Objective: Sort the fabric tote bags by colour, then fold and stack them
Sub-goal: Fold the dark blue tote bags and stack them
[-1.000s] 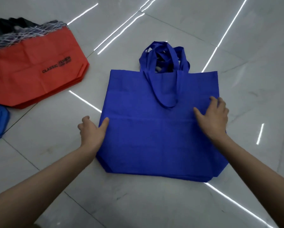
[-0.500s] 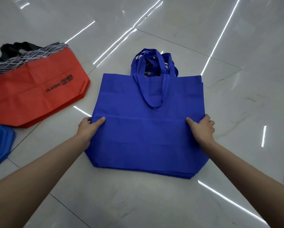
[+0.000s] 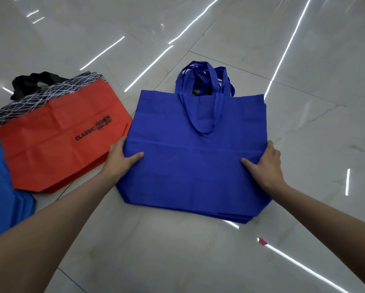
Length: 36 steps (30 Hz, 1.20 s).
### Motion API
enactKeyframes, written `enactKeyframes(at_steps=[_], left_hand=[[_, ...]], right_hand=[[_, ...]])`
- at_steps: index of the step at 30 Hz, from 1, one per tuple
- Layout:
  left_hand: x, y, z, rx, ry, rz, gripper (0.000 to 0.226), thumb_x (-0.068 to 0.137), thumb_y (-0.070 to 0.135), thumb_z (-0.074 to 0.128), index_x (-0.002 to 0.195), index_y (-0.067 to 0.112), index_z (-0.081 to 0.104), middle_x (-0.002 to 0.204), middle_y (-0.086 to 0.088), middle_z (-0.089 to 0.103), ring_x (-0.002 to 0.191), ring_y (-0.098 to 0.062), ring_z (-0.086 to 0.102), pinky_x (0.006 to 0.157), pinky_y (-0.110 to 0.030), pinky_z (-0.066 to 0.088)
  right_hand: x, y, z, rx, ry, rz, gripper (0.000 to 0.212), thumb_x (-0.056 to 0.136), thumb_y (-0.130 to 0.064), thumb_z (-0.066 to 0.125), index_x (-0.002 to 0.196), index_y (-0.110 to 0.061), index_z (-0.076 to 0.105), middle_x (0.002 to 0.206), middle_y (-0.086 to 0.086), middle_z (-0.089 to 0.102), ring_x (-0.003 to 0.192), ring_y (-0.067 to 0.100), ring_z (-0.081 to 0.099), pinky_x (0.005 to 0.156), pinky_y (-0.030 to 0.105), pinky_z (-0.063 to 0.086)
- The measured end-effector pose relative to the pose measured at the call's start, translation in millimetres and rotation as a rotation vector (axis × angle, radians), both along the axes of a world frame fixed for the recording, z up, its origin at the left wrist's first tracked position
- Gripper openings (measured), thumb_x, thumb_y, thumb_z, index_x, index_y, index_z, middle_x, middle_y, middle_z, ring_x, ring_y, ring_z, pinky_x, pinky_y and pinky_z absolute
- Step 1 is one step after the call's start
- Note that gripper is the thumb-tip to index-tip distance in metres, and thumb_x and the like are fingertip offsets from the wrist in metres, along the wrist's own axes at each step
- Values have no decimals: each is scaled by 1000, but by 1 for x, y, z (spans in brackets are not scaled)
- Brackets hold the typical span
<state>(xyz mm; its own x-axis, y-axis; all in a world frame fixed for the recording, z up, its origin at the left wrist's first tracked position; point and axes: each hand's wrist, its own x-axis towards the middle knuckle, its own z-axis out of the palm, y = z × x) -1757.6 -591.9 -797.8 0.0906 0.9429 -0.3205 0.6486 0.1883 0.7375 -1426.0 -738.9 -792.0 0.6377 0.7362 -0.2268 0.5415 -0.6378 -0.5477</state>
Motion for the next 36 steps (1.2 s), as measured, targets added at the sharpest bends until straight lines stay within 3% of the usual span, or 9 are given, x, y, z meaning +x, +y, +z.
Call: enactKeyframes(at_steps=[4, 7, 11, 17, 20, 24, 26, 31, 36], left_hand=[[0, -12, 3, 79, 55, -67, 74, 85, 34, 66, 146, 17, 27, 139, -12, 33, 127, -27, 37, 106, -35, 29], [-4, -35, 2, 329, 314, -180, 73, 86, 37, 63, 144, 10, 29, 140, -18, 31, 127, -33, 35, 107, -42, 31], [-12, -71, -12, 688, 547, -722, 67, 83, 57, 43, 134, 13, 49, 142, -16, 41, 131, -30, 33, 102, -54, 34], [-12, -67, -28, 438, 656, -887, 98, 69, 86, 21, 142, 24, 38, 152, -9, 29, 140, -29, 26, 110, -55, 22], [-4, -48, -30, 376, 630, -823, 111, 59, 93, 8, 148, 29, 20, 158, -3, 8, 145, -22, 3, 114, -44, -3], [9, -25, -30, 528, 541, -658, 70, 84, 72, 24, 123, 26, 58, 130, -3, 53, 120, -26, 48, 101, -39, 25], [18, -21, -37, 642, 554, -602, 48, 92, 52, 33, 116, 22, 63, 113, -2, 60, 103, -26, 56, 90, -38, 30], [33, -26, -57, 645, 557, -639, 47, 94, 38, 35, 138, 27, 45, 142, -1, 44, 132, -22, 36, 109, -51, 19], [35, -24, -50, 556, 605, -691, 51, 92, 42, 35, 142, 31, 36, 150, 5, 33, 140, -19, 25, 111, -50, 12]], right_hand=[[-26, -18, 6, 54, -575, 323, 83, 80, -38, 71, 142, 1, 32, 147, 28, 28, 130, 45, 35, 105, 53, 32], [-67, -40, 0, 157, -618, 684, 76, 68, -41, 81, 127, -3, 53, 137, 25, 45, 118, 43, 52, 95, 55, 43], [-114, -38, -17, 23, -629, 968, 74, 66, -59, 74, 123, -14, 62, 134, 15, 54, 116, 31, 58, 92, 49, 47], [-117, 3, -35, -128, -563, 1162, 79, 82, -74, 28, 137, -22, 49, 143, 3, 47, 127, 24, 50, 101, 51, 37], [-109, 23, -45, -109, -502, 1169, 83, 83, -77, 25, 146, -24, 34, 152, 0, 32, 138, 22, 33, 114, 49, 20], [-108, 34, -48, -49, -414, 1160, 80, 86, -76, 27, 148, -25, 28, 156, -1, 24, 143, 20, 18, 112, 47, 11], [-104, 32, -48, 5, -361, 1145, 76, 88, -73, 27, 149, -25, 28, 156, -3, 22, 144, 17, 17, 112, 47, 13], [-100, 34, -46, 49, -296, 813, 67, 97, -58, 19, 144, -14, 35, 154, 4, 28, 142, 20, 23, 113, 45, 14], [-99, 34, -50, 35, -324, 818, 65, 98, -56, 19, 139, -13, 44, 150, 5, 37, 140, 24, 25, 112, 48, 16]])
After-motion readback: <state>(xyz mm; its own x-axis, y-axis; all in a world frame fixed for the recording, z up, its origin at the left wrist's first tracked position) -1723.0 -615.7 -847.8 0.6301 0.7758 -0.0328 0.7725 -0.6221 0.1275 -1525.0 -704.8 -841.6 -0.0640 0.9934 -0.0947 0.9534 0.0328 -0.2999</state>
